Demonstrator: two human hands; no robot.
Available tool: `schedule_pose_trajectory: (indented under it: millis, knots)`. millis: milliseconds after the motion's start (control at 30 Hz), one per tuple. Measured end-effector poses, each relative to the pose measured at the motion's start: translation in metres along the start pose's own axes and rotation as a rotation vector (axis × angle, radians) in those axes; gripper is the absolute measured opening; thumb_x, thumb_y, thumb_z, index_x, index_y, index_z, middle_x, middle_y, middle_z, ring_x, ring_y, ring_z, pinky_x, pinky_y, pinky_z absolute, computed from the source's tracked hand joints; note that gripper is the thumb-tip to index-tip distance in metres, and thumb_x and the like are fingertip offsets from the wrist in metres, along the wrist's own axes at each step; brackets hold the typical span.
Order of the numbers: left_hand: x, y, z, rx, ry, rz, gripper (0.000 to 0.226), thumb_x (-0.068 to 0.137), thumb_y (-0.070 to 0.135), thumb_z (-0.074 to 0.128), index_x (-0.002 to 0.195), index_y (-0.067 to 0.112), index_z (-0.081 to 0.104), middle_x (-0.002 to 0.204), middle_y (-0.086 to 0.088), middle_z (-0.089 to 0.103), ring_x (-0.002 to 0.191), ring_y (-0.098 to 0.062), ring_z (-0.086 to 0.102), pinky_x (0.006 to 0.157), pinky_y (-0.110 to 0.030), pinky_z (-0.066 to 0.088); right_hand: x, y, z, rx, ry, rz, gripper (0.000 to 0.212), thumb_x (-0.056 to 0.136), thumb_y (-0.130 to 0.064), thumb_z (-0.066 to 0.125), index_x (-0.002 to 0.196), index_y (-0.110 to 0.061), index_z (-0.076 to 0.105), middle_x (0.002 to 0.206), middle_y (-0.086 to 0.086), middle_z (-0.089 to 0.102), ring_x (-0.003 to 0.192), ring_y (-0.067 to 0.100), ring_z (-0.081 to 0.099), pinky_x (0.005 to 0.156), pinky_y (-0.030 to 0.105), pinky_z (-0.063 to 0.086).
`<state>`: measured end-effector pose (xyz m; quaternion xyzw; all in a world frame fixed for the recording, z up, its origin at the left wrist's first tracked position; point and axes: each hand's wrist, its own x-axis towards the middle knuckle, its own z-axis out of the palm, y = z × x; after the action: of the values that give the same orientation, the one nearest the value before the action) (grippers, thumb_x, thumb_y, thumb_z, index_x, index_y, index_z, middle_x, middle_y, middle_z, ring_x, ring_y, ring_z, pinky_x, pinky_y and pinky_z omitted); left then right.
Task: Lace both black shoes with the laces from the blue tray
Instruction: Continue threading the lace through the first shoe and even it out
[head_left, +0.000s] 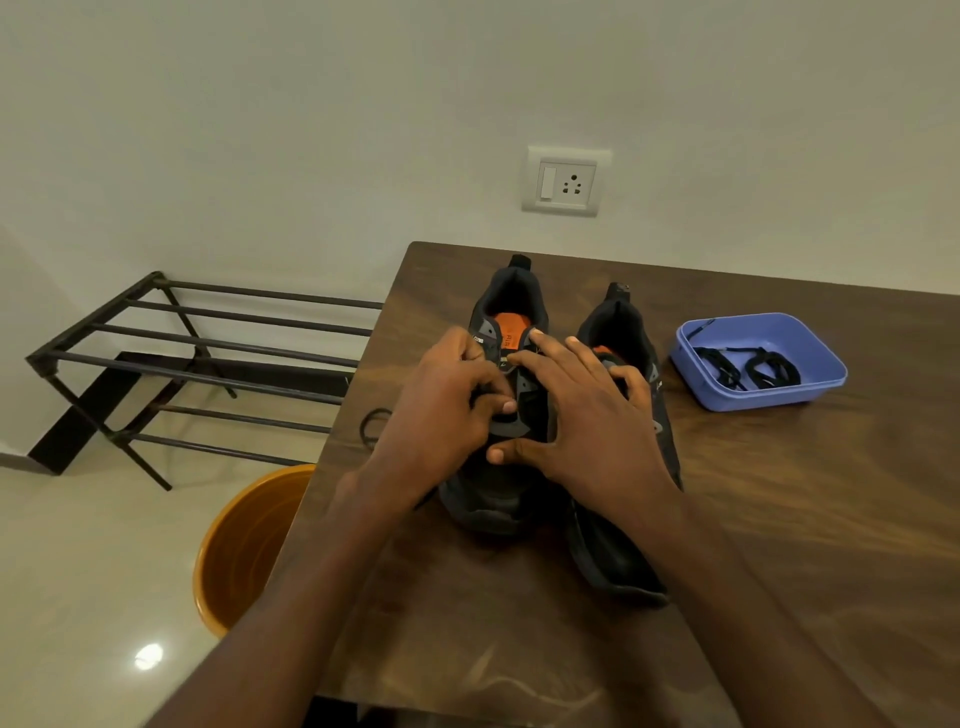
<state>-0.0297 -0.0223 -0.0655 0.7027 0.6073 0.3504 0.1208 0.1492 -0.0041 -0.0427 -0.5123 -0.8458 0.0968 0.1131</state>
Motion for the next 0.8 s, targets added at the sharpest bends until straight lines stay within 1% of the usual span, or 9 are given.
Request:
schedule_pose_trajectory:
  millis: [67, 167, 267, 333, 400, 500, 600, 700, 800]
  knots:
    - [0.001, 0.005, -0.003, -0.167, 0.116, -0.081, 0.010, 0.092, 0.010, 0.074, 0.088, 0.019, 0.071, 0.094, 0.009, 0.058, 0.087, -0.002, 0.057, 0.074, -0.009, 0.045, 0.000, 0.000, -0.001, 0.006, 0.001, 0.001, 0.097, 0.074, -0.080, 0.065, 0.156, -0.048, 0.025, 0.171, -0.019, 0.009, 0.159, 0.011, 0.003, 0.124, 0.051, 0.004]
    - [0.003, 0.011, -0.017, -0.494, 0.328, -0.215, 0.012, 0.101, 0.010, 0.063, 0.094, 0.019, 0.067, 0.096, 0.006, 0.072, 0.088, -0.001, 0.066, 0.074, -0.013, 0.050, 0.000, -0.001, -0.003, 0.016, -0.012, 0.003, 0.098, 0.074, -0.077, 0.069, 0.156, -0.048, 0.023, 0.171, -0.020, 0.009, 0.159, 0.011, 0.002, 0.124, 0.053, 0.005]
    - [0.006, 0.014, -0.024, -0.818, 0.404, -0.253, 0.014, 0.108, 0.012, 0.048, 0.101, 0.012, 0.060, 0.108, -0.003, 0.076, 0.098, -0.015, 0.069, 0.069, -0.020, 0.050, 0.001, 0.001, -0.004, 0.001, -0.015, 0.004, 0.099, 0.073, -0.079, 0.068, 0.156, -0.048, 0.023, 0.171, -0.019, 0.008, 0.158, 0.013, 0.004, 0.124, 0.052, 0.008]
    - [0.003, 0.015, -0.019, -0.796, 0.353, -0.277, 0.017, 0.111, 0.014, 0.041, 0.105, 0.010, 0.055, 0.097, -0.003, 0.074, 0.091, -0.016, 0.070, 0.066, -0.021, 0.051, 0.000, 0.001, -0.003, -0.013, 0.007, 0.001, 0.098, 0.072, -0.081, 0.066, 0.155, -0.048, 0.025, 0.170, -0.019, 0.011, 0.157, 0.014, 0.010, 0.122, 0.051, 0.013]
    - [-0.001, 0.013, -0.012, -0.680, 0.239, -0.286, 0.015, 0.111, 0.018, 0.043, 0.107, 0.012, 0.056, 0.087, 0.000, 0.067, 0.082, -0.012, 0.066, 0.066, -0.023, 0.051, -0.001, 0.001, -0.002, -0.028, 0.027, 0.003, 0.097, 0.071, -0.083, 0.065, 0.154, -0.048, 0.027, 0.169, -0.019, 0.014, 0.155, 0.014, 0.016, 0.120, 0.050, 0.017]
    - [-0.002, 0.005, -0.006, -0.290, 0.033, -0.105, 0.006, 0.101, 0.025, 0.063, 0.103, 0.019, 0.065, 0.090, 0.012, 0.062, 0.084, -0.002, 0.063, 0.071, -0.014, 0.050, -0.001, 0.000, 0.000, -0.032, 0.046, 0.001, 0.097, 0.071, -0.084, 0.063, 0.154, -0.048, 0.028, 0.169, -0.018, 0.016, 0.154, 0.013, 0.020, 0.117, 0.048, 0.019]
    - [-0.001, 0.002, -0.006, -0.022, -0.099, -0.028, 0.009, 0.093, 0.026, 0.075, 0.100, 0.025, 0.070, 0.090, 0.018, 0.049, 0.083, 0.002, 0.052, 0.068, -0.010, 0.037, -0.001, 0.000, 0.000, -0.041, 0.052, -0.004, 0.096, 0.072, -0.085, 0.061, 0.154, -0.048, 0.029, 0.169, -0.019, 0.017, 0.154, 0.013, 0.020, 0.117, 0.048, 0.019]
    - [0.000, 0.004, -0.006, 0.012, -0.070, -0.030, 0.009, 0.092, 0.019, 0.075, 0.090, 0.026, 0.069, 0.089, 0.015, 0.045, 0.081, -0.001, 0.048, 0.067, -0.012, 0.036, -0.001, -0.001, 0.000, -0.043, 0.047, -0.001, 0.096, 0.072, -0.084, 0.062, 0.154, -0.048, 0.029, 0.169, -0.019, 0.017, 0.154, 0.012, 0.019, 0.118, 0.049, 0.018]
    - [0.000, 0.007, -0.006, -0.239, 0.099, -0.060, 0.012, 0.095, 0.011, 0.070, 0.090, 0.021, 0.066, 0.095, 0.006, 0.058, 0.087, -0.006, 0.059, 0.074, -0.015, 0.050, -0.002, -0.002, -0.001, -0.031, 0.042, 0.004, 0.096, 0.071, -0.083, 0.064, 0.154, -0.048, 0.030, 0.169, -0.019, 0.018, 0.154, 0.013, 0.019, 0.119, 0.051, 0.019]
